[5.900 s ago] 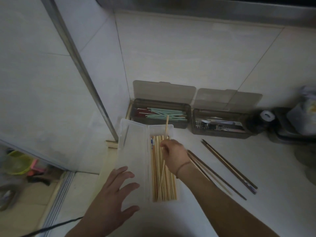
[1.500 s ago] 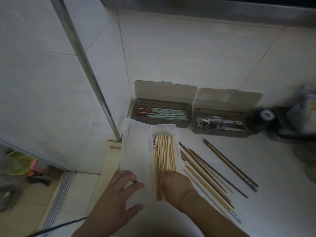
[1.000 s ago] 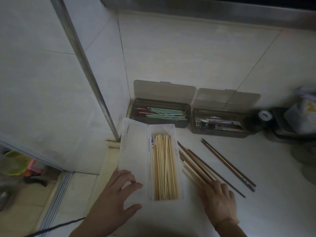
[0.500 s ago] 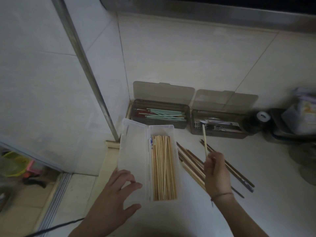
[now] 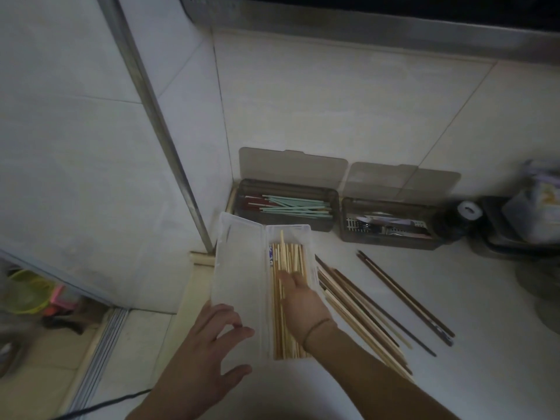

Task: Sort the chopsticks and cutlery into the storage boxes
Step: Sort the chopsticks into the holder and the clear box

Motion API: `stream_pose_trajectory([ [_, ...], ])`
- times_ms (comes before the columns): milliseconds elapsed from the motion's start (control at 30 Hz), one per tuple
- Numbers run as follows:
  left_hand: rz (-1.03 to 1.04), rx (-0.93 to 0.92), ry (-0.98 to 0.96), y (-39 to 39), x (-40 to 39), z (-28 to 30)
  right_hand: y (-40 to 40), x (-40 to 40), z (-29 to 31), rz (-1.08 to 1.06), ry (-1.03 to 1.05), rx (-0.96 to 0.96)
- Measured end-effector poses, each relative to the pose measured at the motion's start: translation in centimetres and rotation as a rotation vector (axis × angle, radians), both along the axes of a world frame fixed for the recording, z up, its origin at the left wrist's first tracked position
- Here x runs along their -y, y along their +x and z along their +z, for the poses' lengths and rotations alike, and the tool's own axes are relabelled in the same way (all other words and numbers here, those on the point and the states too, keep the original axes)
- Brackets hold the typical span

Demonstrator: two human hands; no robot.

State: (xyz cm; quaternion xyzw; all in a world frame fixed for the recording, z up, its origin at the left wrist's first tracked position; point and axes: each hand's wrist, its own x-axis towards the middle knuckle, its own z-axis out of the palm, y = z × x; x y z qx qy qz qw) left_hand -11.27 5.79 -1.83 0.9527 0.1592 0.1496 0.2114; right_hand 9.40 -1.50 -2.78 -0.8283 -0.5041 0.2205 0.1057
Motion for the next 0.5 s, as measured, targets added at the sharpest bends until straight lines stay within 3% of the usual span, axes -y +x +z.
stream_pose_trajectory([
  [100,0.000,0.007,-0.009,-0.1,0.1,0.0,-0.9,0.6,-0.8,0.093,-0.247,0.004],
  [200,0.000,0.009,-0.018,-0.2,0.0,0.0,-1.2,2.0,-0.9,0.170,-0.217,0.039],
  [300,-0.009,0.012,-0.036,-0.2,-0.1,0.1,-0.2,4.4,-0.5,0.089,0.245,0.099],
  [367,-0.008,0.018,-0.044,-0.2,-0.1,0.0,1.5,6.5,-0.6,-0.091,0.559,0.138],
  [400,-0.005,0.019,-0.045,-0.2,-0.1,-0.1,2.5,7.6,-1.0,-0.198,0.609,0.156],
  [433,-0.003,0.021,-0.045,-0.2,-0.1,-0.2,3.5,8.8,-1.5,-0.291,0.572,0.165],
  [500,-0.002,0.020,-0.046,-0.2,-0.1,-0.3,5.2,10.7,-3.2,-0.405,0.289,0.190],
])
